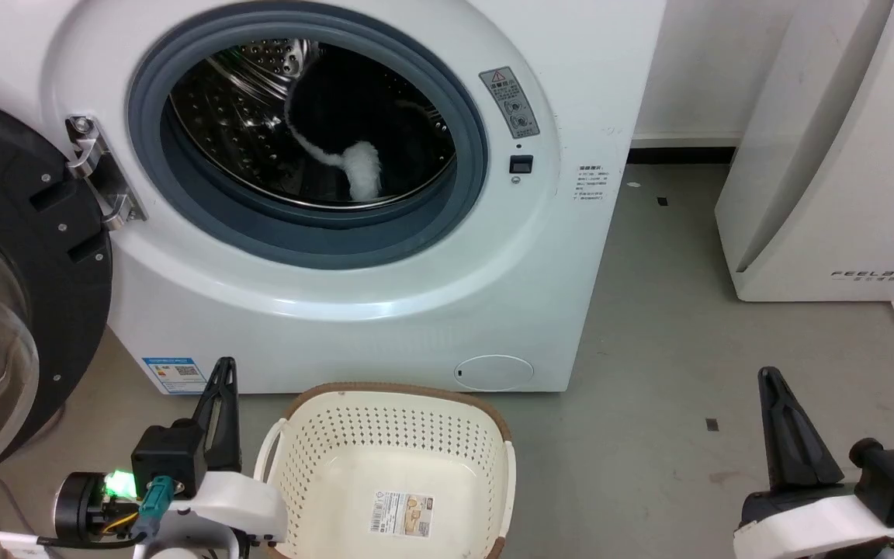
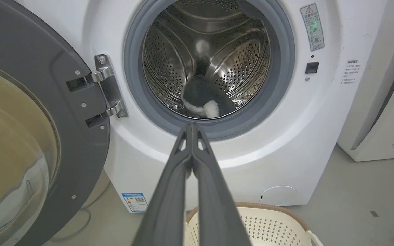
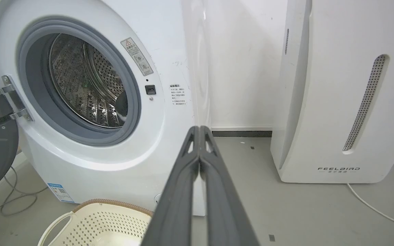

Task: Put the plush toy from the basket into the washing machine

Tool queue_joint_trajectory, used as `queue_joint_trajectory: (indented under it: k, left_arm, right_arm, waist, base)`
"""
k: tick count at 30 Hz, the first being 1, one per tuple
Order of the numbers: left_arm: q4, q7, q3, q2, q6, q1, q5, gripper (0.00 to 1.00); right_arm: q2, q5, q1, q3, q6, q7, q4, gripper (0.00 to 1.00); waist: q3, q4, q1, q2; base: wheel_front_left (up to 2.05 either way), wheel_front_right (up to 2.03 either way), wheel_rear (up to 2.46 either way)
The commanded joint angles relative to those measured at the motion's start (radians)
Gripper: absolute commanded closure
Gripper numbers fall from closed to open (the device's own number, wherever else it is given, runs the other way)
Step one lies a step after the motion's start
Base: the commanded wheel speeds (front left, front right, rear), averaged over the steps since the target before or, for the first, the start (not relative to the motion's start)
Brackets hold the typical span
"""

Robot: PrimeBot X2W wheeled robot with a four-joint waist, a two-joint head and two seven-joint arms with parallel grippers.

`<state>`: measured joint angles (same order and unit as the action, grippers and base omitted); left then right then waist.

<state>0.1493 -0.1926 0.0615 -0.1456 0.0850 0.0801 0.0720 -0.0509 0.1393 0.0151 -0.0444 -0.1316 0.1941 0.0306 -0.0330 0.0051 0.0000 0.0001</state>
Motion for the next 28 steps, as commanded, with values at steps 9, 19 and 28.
queue_joint_trajectory:
  k: [9,19,28]
  left_arm:
    - [-0.025,0.025,-0.010,0.013,-0.011,-0.023,-0.013,1.00]
    - [-0.040,0.045,-0.017,0.023,-0.020,-0.030,-0.020,1.00]
    - [-0.054,0.063,-0.022,0.032,-0.028,-0.036,-0.027,1.00]
  right_arm:
    - [0.000,-0.025,-0.005,0.007,0.000,-0.025,-0.007,1.00]
    - [0.000,-0.039,-0.006,0.012,0.000,-0.046,-0.010,1.00]
    - [0.000,-0.052,-0.007,0.016,0.000,-0.064,-0.013,1.00]
  waist:
    - [0.004,-0.001,0.0000,-0.0001]
    - [0.007,-0.001,0.0000,-0.0001]
    - [0.011,-0.002,0.0000,-0.0001]
  base:
    - [0.00,0.00,0.00]
    - [0.00,0.00,0.00]
    - [0.00,0.00,0.00]
